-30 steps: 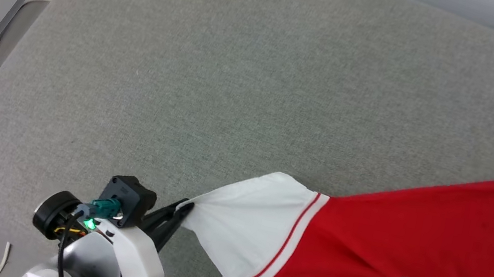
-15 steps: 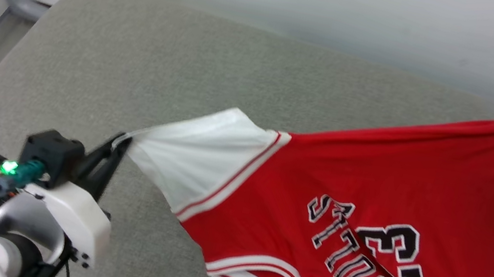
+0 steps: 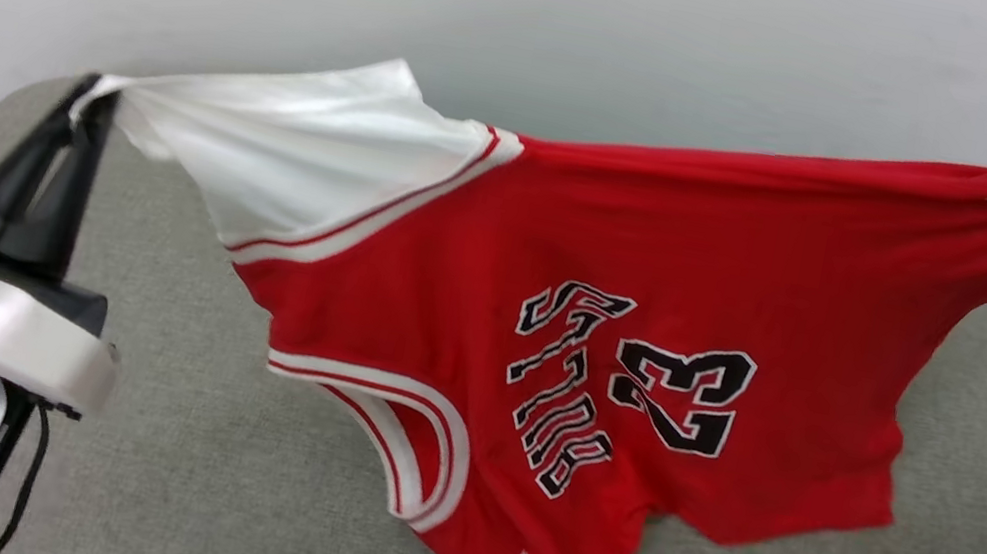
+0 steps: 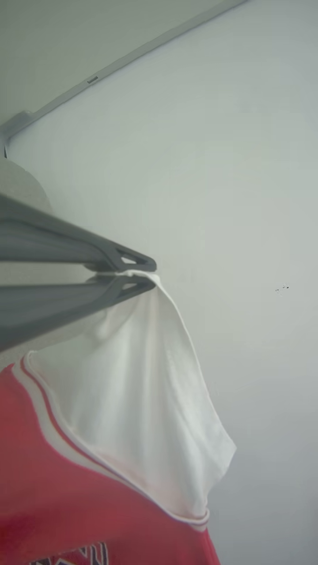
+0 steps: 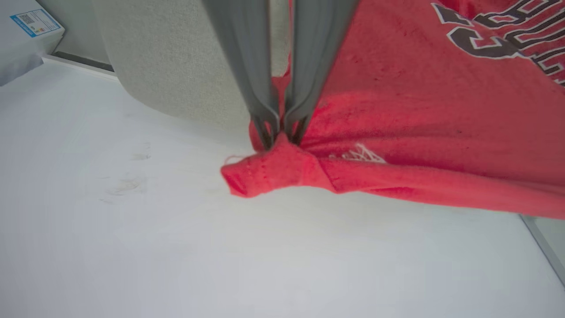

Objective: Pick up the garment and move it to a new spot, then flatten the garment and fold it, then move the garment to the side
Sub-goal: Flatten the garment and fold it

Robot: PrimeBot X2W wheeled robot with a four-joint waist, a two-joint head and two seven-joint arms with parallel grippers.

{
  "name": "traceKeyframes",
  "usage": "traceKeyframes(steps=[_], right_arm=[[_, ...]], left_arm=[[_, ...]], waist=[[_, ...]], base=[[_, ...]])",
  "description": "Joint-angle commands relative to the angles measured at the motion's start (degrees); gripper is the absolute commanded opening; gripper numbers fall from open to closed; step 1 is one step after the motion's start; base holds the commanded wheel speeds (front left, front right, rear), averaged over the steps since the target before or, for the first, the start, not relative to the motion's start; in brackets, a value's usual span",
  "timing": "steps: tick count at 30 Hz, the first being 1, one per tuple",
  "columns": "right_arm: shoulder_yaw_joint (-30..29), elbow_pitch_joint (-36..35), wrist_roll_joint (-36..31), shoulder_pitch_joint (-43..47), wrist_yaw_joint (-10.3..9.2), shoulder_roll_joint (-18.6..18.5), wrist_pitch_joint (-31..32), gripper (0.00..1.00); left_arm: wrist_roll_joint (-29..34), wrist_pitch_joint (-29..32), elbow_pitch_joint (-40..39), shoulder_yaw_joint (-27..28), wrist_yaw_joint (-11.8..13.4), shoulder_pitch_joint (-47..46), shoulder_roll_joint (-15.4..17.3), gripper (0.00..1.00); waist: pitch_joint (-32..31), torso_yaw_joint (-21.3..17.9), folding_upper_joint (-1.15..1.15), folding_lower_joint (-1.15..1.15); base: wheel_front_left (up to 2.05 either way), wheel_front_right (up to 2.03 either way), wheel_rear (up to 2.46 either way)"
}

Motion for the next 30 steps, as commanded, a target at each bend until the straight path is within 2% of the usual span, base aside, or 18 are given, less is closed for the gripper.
traceKeyframes(steps=[1, 12, 17, 23, 30], right_arm=[[-0.85, -0.99, -0.60, 1.23, -0.12, 0.33, -0.56, 0.00], [-7.62, -12.24, -2.65, 4.28, -0.12, 4.89, -3.09, 0.00], [-9.48, -14.66, -3.28, 2.13, -0.12, 6.14, -3.31, 0.00], [-9.97, -13.75, -4.69, -3.53, -0.13, 5.68, -4.47, 0.00], [-8.37, -7.83, -7.62, -15.48, -0.13, 3.38, -7.28, 0.00]], left_arm=[[0.40, -0.75, -0.45, 0.97, 0.57, -0.85, 0.45, 0.00], [3.16, -6.42, -5.74, 6.54, 1.44, -6.18, 2.95, 0.00], [3.30, -5.78, -6.33, 8.49, 0.66, -10.24, 5.06, 0.00], [2.38, -3.04, -4.15, 8.73, -2.38, -16.77, 8.43, 0.00], [1.85, -1.66, 3.37, 6.41, -8.64, -30.37, 11.78, 0.00]], waist=[[-1.07, -1.15, 0.00, 0.01], [-2.04, -3.68, 0.00, 0.01], [-0.80, -4.30, 0.00, 0.01], [4.33, -4.56, 0.00, 0.01], [13.04, -4.19, 0.00, 0.01]], base=[[0.00, 0.00, 0.00], [0.00, 0.00, 0.00], [0.00, 0.00, 0.00], [0.00, 0.00, 0.00], [0.00, 0.00, 0.00]])
